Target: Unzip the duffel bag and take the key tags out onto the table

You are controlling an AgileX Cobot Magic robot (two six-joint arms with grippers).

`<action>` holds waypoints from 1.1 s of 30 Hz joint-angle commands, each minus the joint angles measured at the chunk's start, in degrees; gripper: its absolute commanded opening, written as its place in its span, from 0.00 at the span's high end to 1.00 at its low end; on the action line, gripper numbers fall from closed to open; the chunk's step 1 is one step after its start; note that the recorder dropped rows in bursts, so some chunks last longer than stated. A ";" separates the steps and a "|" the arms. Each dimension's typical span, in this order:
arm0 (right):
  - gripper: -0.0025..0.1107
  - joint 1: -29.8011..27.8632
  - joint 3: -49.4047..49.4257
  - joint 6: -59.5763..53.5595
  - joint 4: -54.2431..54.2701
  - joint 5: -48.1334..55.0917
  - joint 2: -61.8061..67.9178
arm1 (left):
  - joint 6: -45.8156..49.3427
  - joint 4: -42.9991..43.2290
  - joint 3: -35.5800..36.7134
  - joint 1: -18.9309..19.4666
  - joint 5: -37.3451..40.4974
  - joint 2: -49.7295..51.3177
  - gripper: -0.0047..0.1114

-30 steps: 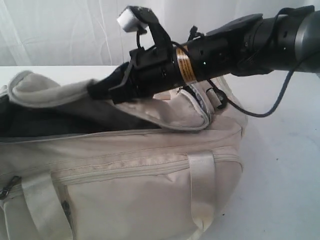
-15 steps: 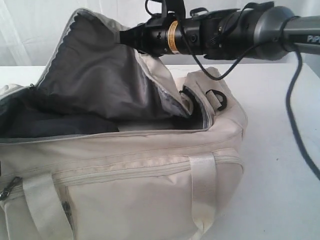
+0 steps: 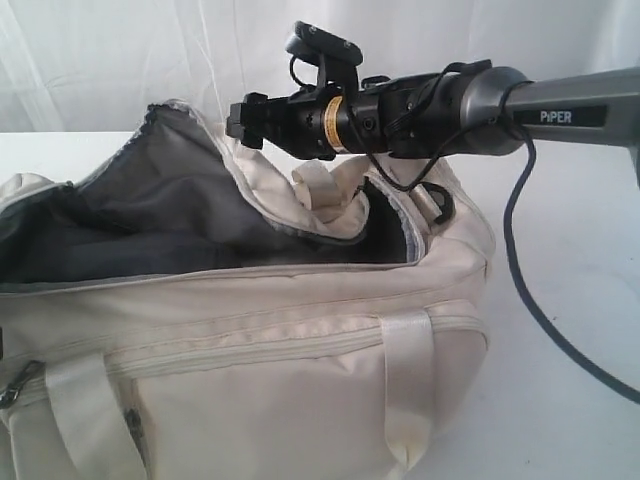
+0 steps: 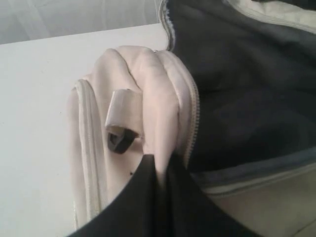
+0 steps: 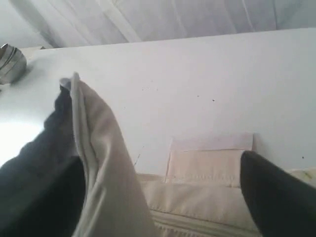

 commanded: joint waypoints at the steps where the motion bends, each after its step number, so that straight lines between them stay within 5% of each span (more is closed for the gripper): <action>1: 0.26 -1.20 -0.54 -4.87 -3.18 -10.85 -4.99 | 1.88 -2.32 0.24 0.05 1.65 -0.33 0.96; 4: 0.34 -1.20 -0.54 -5.67 -17.08 -28.92 -11.08 | 1.88 -2.33 0.24 0.05 1.54 -0.33 0.96; 7: 0.49 -1.20 0.48 -4.98 -17.08 -48.85 -13.90 | 2.01 -2.33 0.24 0.05 1.41 -0.33 0.96; 11: 0.83 -1.20 1.80 0.31 -17.08 -48.35 -12.42 | 2.01 -2.33 0.24 0.05 1.18 -0.33 0.96; 14: 0.94 -1.20 3.86 0.46 -17.08 -45.80 -10.53 | 2.01 -2.33 0.24 0.05 0.35 -0.33 0.96; 27: 0.95 -1.20 10.02 0.72 -17.08 -44.14 -2.61 | 2.25 -2.33 0.24 0.05 0.48 -0.33 0.96; 33: 0.95 -3.35 10.20 0.28 -17.08 -30.81 -2.99 | 2.25 -2.33 0.24 0.05 0.48 -0.33 0.96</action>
